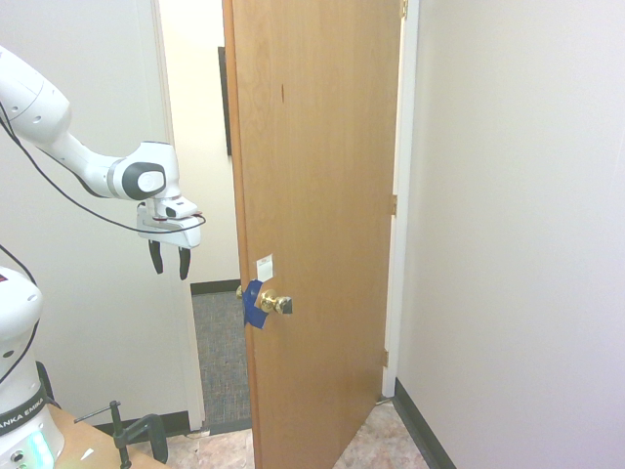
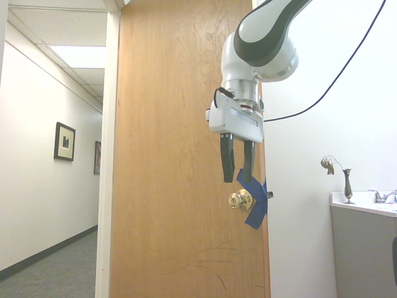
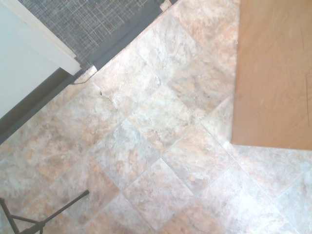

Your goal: Close door

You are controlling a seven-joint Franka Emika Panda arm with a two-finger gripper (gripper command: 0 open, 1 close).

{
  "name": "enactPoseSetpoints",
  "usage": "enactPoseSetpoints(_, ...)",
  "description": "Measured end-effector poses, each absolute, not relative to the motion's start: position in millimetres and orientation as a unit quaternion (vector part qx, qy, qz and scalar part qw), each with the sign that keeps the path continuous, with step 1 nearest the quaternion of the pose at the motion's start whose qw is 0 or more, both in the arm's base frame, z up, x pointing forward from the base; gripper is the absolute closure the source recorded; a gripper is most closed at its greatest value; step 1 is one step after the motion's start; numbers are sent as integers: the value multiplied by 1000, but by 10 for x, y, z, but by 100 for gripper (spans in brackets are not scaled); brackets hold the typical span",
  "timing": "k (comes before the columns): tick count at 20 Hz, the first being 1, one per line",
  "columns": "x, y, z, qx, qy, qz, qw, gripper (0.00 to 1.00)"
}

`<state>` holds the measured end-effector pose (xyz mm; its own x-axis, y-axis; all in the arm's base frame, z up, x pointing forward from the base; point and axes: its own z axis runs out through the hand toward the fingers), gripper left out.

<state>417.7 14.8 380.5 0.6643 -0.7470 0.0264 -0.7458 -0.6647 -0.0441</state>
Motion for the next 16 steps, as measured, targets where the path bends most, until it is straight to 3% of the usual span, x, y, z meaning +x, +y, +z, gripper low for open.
enactPoseSetpoints(16, 3777, -531, 4583, -875, 476, -77, 41, 0)
